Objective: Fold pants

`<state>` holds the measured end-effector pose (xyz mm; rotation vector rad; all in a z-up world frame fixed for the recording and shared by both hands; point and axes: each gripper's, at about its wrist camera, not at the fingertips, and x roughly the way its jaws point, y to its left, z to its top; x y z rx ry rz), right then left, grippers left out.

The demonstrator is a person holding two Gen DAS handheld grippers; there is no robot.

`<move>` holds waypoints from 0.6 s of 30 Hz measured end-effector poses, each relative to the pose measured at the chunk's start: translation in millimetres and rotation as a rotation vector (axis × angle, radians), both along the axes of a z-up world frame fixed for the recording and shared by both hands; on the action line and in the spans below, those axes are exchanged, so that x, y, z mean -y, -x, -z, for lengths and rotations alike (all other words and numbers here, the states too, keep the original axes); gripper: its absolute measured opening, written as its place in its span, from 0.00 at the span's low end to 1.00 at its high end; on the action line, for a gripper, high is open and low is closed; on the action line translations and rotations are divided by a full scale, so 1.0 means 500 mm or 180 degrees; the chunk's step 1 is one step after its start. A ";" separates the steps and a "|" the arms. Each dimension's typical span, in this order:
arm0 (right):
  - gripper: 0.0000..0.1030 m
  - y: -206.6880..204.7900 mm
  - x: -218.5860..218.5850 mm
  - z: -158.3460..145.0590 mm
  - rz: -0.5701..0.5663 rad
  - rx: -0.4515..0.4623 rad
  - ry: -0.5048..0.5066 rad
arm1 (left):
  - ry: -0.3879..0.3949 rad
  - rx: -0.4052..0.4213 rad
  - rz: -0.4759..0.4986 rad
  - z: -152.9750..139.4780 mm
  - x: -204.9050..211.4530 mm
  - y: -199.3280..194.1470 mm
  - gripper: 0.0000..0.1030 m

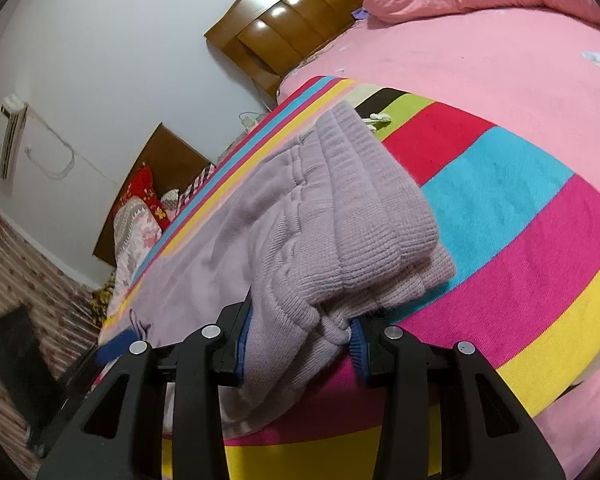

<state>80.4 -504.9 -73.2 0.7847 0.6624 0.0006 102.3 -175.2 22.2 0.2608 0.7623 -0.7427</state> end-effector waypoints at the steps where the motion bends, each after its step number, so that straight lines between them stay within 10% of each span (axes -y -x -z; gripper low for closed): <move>1: 0.35 0.000 -0.013 -0.017 0.0017 0.0047 0.0145 | 0.0090 0.0045 -0.0121 -0.014 -0.038 0.006 0.98; 11: 0.30 -0.078 -0.492 -0.273 -0.0796 0.1034 0.2227 | 0.1199 0.0049 -0.2220 -0.081 -0.608 -0.012 0.98; 18: 0.25 -0.013 -0.891 -0.088 -0.2516 0.1112 0.3746 | 0.1721 -0.0367 -0.2400 -0.024 -0.740 0.016 0.98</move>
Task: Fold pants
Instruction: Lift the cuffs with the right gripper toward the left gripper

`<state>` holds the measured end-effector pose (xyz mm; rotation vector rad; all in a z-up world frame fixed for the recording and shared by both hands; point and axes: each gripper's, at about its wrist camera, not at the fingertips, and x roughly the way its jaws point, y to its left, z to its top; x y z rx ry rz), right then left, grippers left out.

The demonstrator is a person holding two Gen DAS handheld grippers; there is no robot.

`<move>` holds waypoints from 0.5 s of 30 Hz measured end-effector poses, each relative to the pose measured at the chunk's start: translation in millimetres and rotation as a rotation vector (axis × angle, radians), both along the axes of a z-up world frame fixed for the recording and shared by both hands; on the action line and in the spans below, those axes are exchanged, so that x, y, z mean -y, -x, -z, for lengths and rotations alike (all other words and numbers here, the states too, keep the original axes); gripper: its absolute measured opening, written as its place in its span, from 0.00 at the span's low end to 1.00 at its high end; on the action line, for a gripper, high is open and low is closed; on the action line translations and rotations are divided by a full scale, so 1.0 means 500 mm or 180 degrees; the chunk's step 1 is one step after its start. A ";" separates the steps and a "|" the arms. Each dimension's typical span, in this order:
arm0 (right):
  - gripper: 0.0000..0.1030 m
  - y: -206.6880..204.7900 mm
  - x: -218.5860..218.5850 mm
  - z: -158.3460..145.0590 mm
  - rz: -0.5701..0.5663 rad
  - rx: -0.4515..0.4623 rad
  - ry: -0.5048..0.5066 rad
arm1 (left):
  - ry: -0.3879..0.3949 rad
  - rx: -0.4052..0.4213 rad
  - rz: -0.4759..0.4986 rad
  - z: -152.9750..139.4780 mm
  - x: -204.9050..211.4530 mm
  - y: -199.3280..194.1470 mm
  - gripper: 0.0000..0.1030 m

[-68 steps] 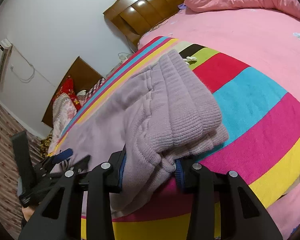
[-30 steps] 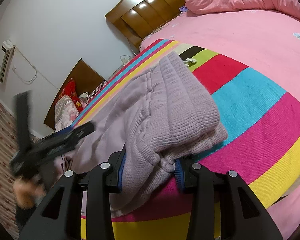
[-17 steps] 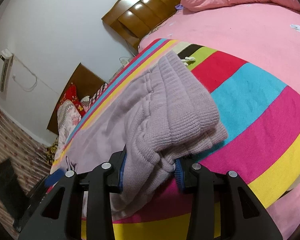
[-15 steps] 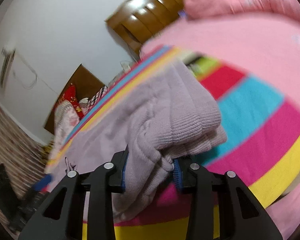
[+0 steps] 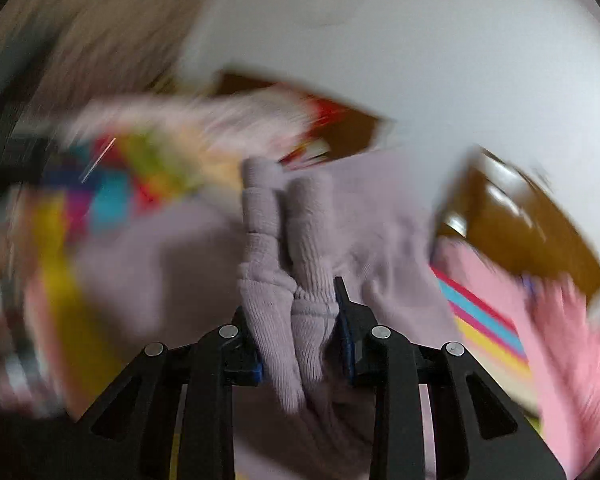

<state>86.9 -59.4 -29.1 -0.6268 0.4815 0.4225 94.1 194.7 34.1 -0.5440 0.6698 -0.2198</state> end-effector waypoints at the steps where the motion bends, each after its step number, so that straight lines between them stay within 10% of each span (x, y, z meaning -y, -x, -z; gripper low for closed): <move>1: 0.24 0.004 -0.018 0.035 -0.0023 -0.0077 0.0148 | 0.0111 -0.0026 0.0060 0.010 -0.010 0.006 0.98; 10: 0.24 0.048 0.009 0.037 0.0088 0.0614 0.0029 | 0.1033 -0.0231 0.1065 0.040 0.030 -0.022 0.98; 15: 0.24 0.056 -0.003 0.032 0.0081 0.0624 -0.0003 | 0.0812 -0.0578 0.1337 0.042 0.113 -0.072 0.98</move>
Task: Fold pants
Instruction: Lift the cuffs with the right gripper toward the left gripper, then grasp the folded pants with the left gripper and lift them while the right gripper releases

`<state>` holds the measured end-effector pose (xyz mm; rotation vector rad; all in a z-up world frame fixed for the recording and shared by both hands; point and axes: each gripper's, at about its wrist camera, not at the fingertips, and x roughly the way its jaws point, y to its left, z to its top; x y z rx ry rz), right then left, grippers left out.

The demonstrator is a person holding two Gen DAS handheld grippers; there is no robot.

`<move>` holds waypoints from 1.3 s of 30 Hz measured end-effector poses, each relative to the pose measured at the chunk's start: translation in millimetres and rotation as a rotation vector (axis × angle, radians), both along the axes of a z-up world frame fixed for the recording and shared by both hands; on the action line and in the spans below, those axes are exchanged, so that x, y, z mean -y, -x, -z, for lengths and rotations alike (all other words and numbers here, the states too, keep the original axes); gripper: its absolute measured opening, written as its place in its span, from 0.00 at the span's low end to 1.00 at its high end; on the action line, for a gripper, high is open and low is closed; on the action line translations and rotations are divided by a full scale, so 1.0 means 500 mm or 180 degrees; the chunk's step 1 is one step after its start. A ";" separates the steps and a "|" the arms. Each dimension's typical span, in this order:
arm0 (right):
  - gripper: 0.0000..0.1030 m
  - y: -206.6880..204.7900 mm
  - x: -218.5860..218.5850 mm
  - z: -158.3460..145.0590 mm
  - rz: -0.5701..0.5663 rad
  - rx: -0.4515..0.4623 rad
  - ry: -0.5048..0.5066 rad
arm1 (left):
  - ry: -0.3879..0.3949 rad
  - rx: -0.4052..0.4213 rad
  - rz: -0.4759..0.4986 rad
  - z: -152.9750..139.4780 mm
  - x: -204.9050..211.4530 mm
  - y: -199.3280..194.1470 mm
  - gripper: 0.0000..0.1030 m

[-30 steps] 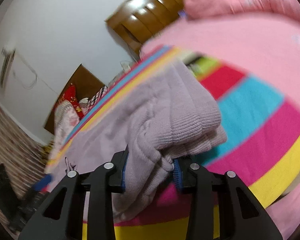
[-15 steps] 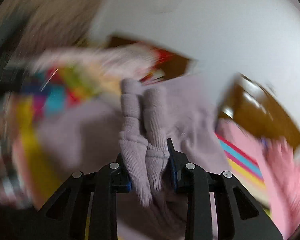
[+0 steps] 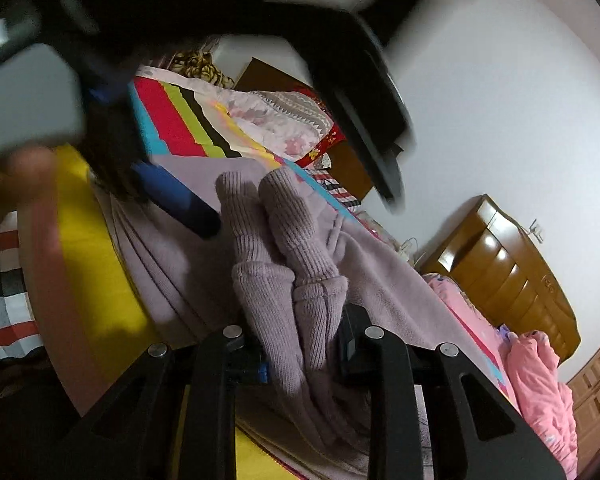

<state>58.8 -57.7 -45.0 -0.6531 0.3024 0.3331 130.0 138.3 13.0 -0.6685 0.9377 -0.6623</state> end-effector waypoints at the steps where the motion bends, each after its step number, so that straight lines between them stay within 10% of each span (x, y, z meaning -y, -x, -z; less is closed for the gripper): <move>1: 0.24 -0.001 -0.001 0.000 -0.0003 -0.0012 0.0000 | 0.0034 -0.0023 -0.0003 0.002 0.007 -0.012 0.98; 4: 0.27 -0.001 0.004 0.000 -0.0051 -0.0082 0.0061 | 0.0130 -0.0156 0.0099 0.021 0.029 -0.062 0.96; 7: 0.62 0.014 0.037 -0.018 -0.0105 -0.0182 -0.0011 | -0.0240 -0.0234 -0.0013 0.041 0.048 -0.084 0.89; 14: 0.87 0.151 0.308 -0.092 0.0155 -0.0020 -0.1525 | -0.0347 -0.0016 -0.0081 0.044 0.060 -0.080 0.89; 18: 0.87 0.105 0.384 -0.035 0.0850 -0.0594 -0.1497 | -0.0438 0.0086 -0.0135 0.040 0.076 -0.085 0.96; 27: 0.85 0.017 0.332 0.013 0.1011 -0.0878 -0.1346 | -0.0491 0.0033 -0.0193 0.036 0.080 -0.095 0.96; 29: 0.85 0.001 0.327 0.024 0.1070 -0.0838 -0.1168 | -0.0661 -0.0023 -0.0311 0.034 0.073 -0.091 0.63; 30: 0.85 0.004 0.327 0.034 0.1131 -0.0804 -0.1065 | -0.0749 0.0027 -0.0331 0.018 0.071 -0.091 0.25; 39: 0.85 -0.004 0.320 0.043 0.1245 -0.0704 -0.0928 | -0.0757 0.1085 0.0087 -0.325 0.070 -0.066 0.20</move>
